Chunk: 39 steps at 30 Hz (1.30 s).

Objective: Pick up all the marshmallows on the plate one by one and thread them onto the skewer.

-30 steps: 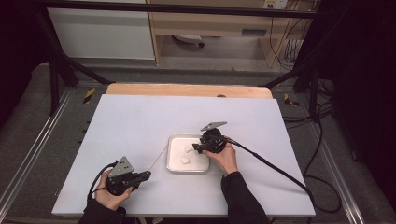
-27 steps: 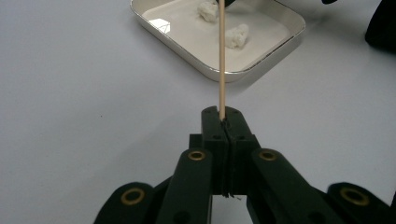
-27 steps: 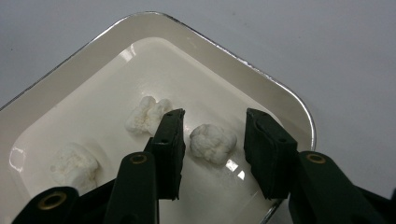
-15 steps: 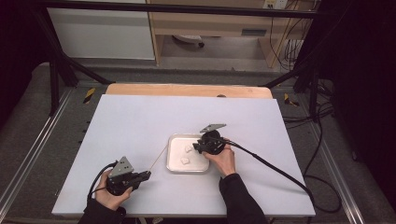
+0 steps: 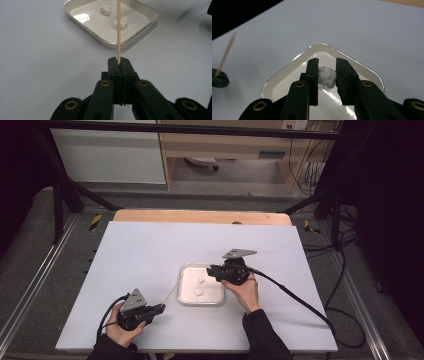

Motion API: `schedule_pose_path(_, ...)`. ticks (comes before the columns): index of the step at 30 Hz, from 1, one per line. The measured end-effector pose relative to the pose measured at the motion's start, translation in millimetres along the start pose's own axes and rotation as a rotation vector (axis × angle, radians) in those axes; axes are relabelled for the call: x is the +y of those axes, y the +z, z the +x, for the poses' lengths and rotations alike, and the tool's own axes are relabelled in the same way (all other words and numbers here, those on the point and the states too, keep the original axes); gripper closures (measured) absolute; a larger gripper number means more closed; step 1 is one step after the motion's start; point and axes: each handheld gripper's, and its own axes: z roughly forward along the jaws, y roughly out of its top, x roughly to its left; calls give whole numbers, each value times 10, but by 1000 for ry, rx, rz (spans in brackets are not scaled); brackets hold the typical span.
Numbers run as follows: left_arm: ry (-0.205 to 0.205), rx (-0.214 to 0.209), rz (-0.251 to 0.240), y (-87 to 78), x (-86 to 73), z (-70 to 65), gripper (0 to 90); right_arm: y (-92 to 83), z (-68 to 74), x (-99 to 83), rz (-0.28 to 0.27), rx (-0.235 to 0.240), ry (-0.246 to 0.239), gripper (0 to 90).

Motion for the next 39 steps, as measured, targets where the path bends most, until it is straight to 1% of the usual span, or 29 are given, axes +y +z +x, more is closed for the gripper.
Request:
schedule_pose_path(1,0,-1,-3,9,6,-15,886,-51,18,14,-19,10,2,729)
schedule_pose_path(2,5,-2,-6,20,13,-32,886,-51,18,14,-19,10,2,729)
schedule_pose_path(3,7,-3,-12,29,19,-53,886,-103,37,25,-41,27,11,730)
schedule_pose_path(4,16,-6,-24,46,32,-99,886,-206,67,39,-83,62,21,731)
schedule_pose_path(8,15,-10,-43,76,49,-162,886,-386,102,47,-154,106,60,733)
schedule_pose_path(9,11,-13,-51,90,56,-184,886,-386,102,47,-154,106,60,733)
schedule_pose_path(10,12,-13,-55,103,64,-203,886,-458,113,50,-177,119,71,734)
schedule_pose_path(12,3,-15,-70,139,82,-255,886,-520,122,53,-195,130,83,735)
schedule_pose_path(13,6,-18,-75,157,92,-278,886,-520,122,53,-195,130,83,735)
schedule_pose_path(14,6,-21,-80,176,103,-304,886,-570,123,58,-213,144,91,735)
schedule_pose_path(17,7,-30,-91,234,131,-378,886,-627,127,65,-229,156,103,737)
schedule_pose_path(18,13,-37,-93,272,143,-427,886,-640,128,66,-230,158,105,737)
schedule_pose_path(20,16,-41,-95,287,148,-449,886,-649,130,68,-233,163,111,738)
schedule_pose_path(22,23,-46,-95,311,160,-478,886,-664,142,77,-252,190,128,740)
schedule_pose_path(23,26,-48,-97,317,163,-487,886,-664,142,77,-252,190,128,740)
schedule_pose_path(24,28,-51,-96,323,165,-495,886,-659,147,81,-260,207,141,741)
schedule_pose_path(25,30,-52,-96,327,164,-499,886,-651,150,80,-261,210,144,742)
schedule_pose_path(29,35,-50,-98,329,160,-509,886,-616,160,63,-253,219,148,743)
schedule_pose_path(32,36,-51,-102,325,158,-508,886,-561,182,36,-249,240,161,746)
schedule_pose_path(39,35,-46,-107,319,156,-505,886,-498,206,0,-242,253,171,749)
